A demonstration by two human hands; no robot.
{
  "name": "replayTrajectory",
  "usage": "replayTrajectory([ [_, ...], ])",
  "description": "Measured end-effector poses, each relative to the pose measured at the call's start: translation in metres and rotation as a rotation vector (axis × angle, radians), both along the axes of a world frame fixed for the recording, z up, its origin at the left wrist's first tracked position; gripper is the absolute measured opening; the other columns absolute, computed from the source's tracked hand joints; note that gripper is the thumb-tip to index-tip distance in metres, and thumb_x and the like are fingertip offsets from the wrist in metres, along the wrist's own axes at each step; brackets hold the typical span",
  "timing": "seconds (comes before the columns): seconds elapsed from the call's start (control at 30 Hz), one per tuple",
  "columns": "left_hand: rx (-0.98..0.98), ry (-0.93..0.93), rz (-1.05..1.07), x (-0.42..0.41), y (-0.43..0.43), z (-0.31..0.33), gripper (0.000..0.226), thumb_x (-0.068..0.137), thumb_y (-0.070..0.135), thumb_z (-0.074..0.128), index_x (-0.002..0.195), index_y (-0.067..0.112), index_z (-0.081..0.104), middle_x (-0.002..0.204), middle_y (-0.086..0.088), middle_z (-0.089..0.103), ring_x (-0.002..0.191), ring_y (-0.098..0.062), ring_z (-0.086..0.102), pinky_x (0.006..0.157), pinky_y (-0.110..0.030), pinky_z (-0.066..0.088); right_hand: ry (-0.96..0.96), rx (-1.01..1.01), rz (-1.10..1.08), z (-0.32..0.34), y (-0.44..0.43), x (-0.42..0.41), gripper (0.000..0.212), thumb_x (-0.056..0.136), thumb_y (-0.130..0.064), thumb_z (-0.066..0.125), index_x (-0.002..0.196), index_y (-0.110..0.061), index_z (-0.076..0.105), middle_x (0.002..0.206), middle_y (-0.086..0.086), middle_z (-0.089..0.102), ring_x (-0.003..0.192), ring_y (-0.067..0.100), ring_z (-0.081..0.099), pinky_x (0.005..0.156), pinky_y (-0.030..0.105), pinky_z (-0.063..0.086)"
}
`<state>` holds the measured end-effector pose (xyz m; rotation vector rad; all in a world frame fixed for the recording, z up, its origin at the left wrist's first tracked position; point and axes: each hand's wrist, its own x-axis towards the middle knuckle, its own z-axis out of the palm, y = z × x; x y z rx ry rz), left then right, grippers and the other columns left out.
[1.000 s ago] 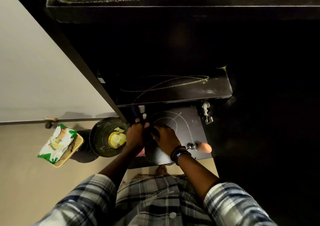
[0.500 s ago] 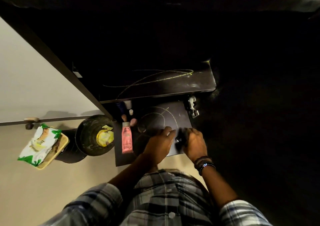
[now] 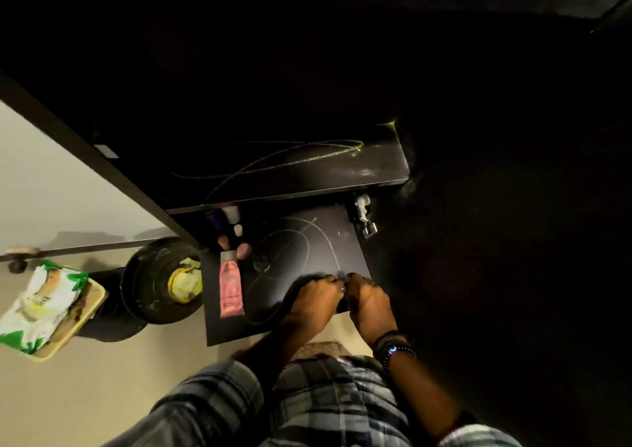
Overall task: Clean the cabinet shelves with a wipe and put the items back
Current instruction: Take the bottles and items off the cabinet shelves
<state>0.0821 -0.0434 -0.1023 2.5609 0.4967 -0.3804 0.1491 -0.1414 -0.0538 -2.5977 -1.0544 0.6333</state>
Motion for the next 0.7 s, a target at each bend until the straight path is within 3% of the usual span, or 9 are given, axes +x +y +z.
replayTrajectory([
  [0.2,-0.048,-0.131,0.217,-0.052,0.019,0.017,0.023,0.095,0.021,0.043,0.105,0.009,0.06,0.105,-0.013,0.065,0.096,-0.031,0.061,0.078,-0.039,0.046,0.072,0.019,0.025,-0.002,0.019,-0.023,0.018,0.086,-0.009,0.059,0.103,-0.014,0.06,0.091,0.007,0.069,0.084,0.026,0.066,0.073,0.03,0.048],
  [0.33,-0.05,-0.187,0.369,-0.103,0.037,0.022,0.024,0.092,0.025,0.044,0.093,0.009,0.062,0.09,-0.014,0.067,0.082,-0.032,0.064,0.065,-0.034,0.043,0.095,0.052,0.155,0.002,0.042,-0.046,0.014,0.086,-0.009,0.057,0.098,-0.016,0.058,0.084,0.004,0.069,0.078,0.025,0.065,0.067,0.024,0.043],
  [0.47,-0.026,-0.166,0.517,-0.149,0.051,0.026,0.024,0.083,0.03,0.044,0.085,0.014,0.062,0.091,-0.008,0.065,0.079,-0.033,0.063,0.059,-0.037,0.045,0.067,0.047,0.295,0.006,0.066,-0.071,0.012,0.081,-0.005,0.054,0.085,-0.016,0.056,0.079,0.006,0.066,0.076,0.031,0.063,0.061,0.022,0.031],
  [0.57,-0.039,-0.168,0.607,-0.173,0.057,0.034,0.016,0.077,0.025,0.066,0.089,0.014,0.068,0.091,-0.009,0.068,0.078,-0.033,0.063,0.059,-0.037,0.046,0.046,0.036,0.317,0.002,0.081,-0.089,0.012,0.088,-0.017,0.052,0.098,-0.013,0.057,0.092,0.012,0.07,0.086,0.035,0.063,0.062,0.027,0.032],
  [0.7,-0.045,-0.169,0.655,-0.192,0.061,0.036,0.019,0.073,0.025,0.068,0.09,0.017,0.069,0.089,-0.007,0.068,0.077,-0.031,0.064,0.058,-0.032,0.044,-0.022,-0.009,0.413,0.0,0.091,-0.106,0.016,0.092,-0.011,0.045,0.105,-0.007,0.054,0.098,0.015,0.067,0.092,0.036,0.063,0.067,0.032,0.041],
])
